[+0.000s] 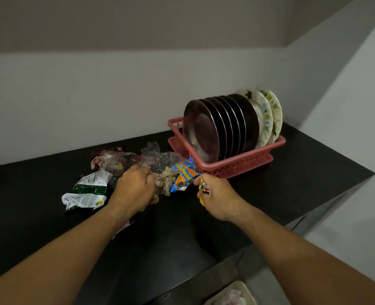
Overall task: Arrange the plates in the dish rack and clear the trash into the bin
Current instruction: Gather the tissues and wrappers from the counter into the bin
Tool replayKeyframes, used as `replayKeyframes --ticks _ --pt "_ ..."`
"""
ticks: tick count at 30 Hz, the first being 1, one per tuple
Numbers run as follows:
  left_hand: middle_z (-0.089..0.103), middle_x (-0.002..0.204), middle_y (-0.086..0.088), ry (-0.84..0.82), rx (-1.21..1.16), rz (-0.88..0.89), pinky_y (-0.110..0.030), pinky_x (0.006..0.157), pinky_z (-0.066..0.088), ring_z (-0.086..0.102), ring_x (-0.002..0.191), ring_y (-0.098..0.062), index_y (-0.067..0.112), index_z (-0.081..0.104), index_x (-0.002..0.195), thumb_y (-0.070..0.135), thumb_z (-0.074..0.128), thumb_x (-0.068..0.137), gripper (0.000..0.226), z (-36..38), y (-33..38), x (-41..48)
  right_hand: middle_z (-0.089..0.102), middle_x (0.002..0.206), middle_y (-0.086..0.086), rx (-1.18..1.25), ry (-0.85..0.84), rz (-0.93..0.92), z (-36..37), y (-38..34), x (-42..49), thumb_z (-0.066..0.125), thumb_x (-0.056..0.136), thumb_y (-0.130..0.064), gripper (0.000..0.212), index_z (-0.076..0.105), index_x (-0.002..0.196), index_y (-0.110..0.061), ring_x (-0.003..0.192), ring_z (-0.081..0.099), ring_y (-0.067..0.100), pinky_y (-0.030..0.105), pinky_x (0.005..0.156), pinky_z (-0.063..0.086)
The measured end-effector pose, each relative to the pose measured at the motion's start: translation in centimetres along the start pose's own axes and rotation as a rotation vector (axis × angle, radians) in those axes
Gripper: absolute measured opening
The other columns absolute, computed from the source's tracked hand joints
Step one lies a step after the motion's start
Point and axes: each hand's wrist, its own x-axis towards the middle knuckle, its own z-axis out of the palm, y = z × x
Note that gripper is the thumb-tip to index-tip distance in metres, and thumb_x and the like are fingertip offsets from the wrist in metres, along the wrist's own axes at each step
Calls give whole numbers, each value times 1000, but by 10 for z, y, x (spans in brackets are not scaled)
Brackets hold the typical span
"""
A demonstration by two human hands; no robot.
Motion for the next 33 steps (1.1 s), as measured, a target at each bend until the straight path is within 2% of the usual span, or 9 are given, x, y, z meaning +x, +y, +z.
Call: replayKeyframes --ticks 2,6,10,12,15,20,23,27,33 --pt "52 99 -2 -7 41 -45 -31 74 51 53 81 -13 18 57 89 34 63 88 17 -3 8 -2 53 104 -12 -7 24 -20 -5 1 -2 67 93 -22 25 58 114 -33 90 63 10 15 62 49" --pt "44 110 -2 -67 166 -24 -27 75 45 50 92 -17 18 54 94 24 79 76 31 -5 29 -8 55 114 -11 -78 1 -27 -16 4 -6 88 72 -29 58 58 122 -24 99 58 7 17 74 46" --pt "55 99 -3 -109 143 -26 -28 64 52 57 79 -15 20 51 87 12 64 87 16 -5 44 -9 58 108 -2 -135 76 -15 -24 3 -6 70 84 -3 33 59 106 -26 81 65 12 24 61 58" --pt "58 94 -4 -132 125 -33 -24 55 45 58 73 -14 21 52 103 15 58 92 14 -7 49 -9 62 98 1 -81 75 -12 -29 1 -6 62 90 -3 24 59 102 -24 76 69 17 33 62 62" --pt "61 104 -6 -189 120 2 -25 61 48 62 80 -17 25 52 127 18 53 96 32 -7 55 -11 66 90 4 -61 24 -9 -36 -5 -10 56 96 -9 19 58 94 -28 70 73 17 33 59 63" --pt "62 74 3 -189 35 -26 -21 43 46 61 46 -9 17 62 90 39 58 94 23 -5 68 -13 68 82 5 -68 37 -14 -42 -9 -16 57 98 -20 6 61 94 -21 55 69 11 24 48 56" --pt "66 64 6 -233 5 -25 -20 51 41 60 53 -1 20 61 83 54 75 73 38 -5 77 -14 66 76 -2 -114 133 -75 -45 -6 -21 70 90 -37 16 59 88 -25 51 63 6 16 44 47" --pt "63 83 2 -266 77 28 -22 60 47 61 74 -12 17 61 85 24 84 70 28 2 87 -21 61 67 -6 -180 219 -102 -51 2 -28 68 90 -42 24 56 77 -26 43 52 0 16 43 40" --pt "57 77 4 -253 70 81 -17 51 42 58 66 -8 22 56 78 10 65 84 16 17 106 -40 55 51 -7 -103 334 -115 -63 16 -47 56 93 -53 46 55 58 -22 41 46 3 25 47 46"
